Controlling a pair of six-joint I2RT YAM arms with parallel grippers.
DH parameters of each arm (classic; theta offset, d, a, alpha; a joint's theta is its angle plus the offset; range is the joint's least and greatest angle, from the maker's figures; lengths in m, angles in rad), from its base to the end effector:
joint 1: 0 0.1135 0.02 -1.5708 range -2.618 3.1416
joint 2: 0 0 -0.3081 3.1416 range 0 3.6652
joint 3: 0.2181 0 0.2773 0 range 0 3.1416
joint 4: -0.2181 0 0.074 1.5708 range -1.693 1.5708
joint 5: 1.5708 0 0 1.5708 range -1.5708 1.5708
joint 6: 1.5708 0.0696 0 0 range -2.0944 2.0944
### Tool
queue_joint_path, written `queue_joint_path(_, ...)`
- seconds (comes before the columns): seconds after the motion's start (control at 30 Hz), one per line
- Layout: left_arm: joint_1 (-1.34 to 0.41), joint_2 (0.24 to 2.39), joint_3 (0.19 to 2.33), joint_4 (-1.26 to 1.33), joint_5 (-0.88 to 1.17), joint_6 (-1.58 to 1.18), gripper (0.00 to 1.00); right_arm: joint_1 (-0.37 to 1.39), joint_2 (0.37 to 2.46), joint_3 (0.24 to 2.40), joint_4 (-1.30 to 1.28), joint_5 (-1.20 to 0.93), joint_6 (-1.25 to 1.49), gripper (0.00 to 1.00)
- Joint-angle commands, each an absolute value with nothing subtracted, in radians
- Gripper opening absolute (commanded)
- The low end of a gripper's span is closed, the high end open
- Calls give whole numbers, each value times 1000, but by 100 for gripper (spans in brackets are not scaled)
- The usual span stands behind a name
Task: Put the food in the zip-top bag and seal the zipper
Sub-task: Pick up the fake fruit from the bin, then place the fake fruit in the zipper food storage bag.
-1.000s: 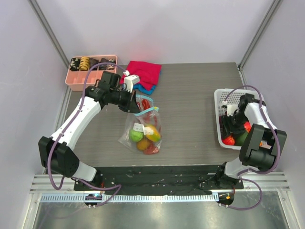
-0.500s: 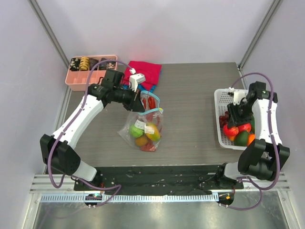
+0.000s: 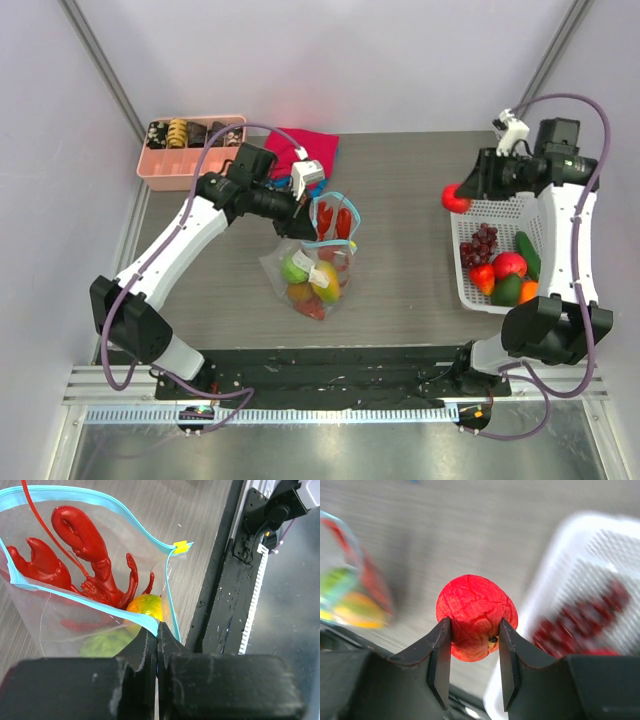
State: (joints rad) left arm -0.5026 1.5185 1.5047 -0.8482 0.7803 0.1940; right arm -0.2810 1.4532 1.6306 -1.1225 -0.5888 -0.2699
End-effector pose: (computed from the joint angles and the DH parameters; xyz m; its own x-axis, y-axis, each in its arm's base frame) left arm 0.2882 -0.2143 0.3837 -0.5094 0.4364 -0.7417 0.8579 0.3242 -0.3985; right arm 0.3153 -0.0508 0.4194 -0.7287 -0.0204 -0.6845 -0.2865 0.9169 0.2777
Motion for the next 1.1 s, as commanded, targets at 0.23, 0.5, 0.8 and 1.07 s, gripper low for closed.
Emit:
queue_joint_path(0.23, -552, 1526, 1600, -845, 844, 247, 0, 164, 1448, 1586, -560, -714, 195, 1)
queue_joint_path(0.5, -575, 1522, 1595, -828, 827, 218, 0, 376, 1482, 1505, -555, -666, 101, 1)
queue_joint_path(0.8, -578, 1503, 1557, -758, 818, 140, 0, 488, 1427, 1388, -647, -606, -69, 45)
queue_joint_path(1.07, -578, 1468, 1510, -709, 785, 106, 0, 477, 1387, 1499, -736, -551, -57, 91)
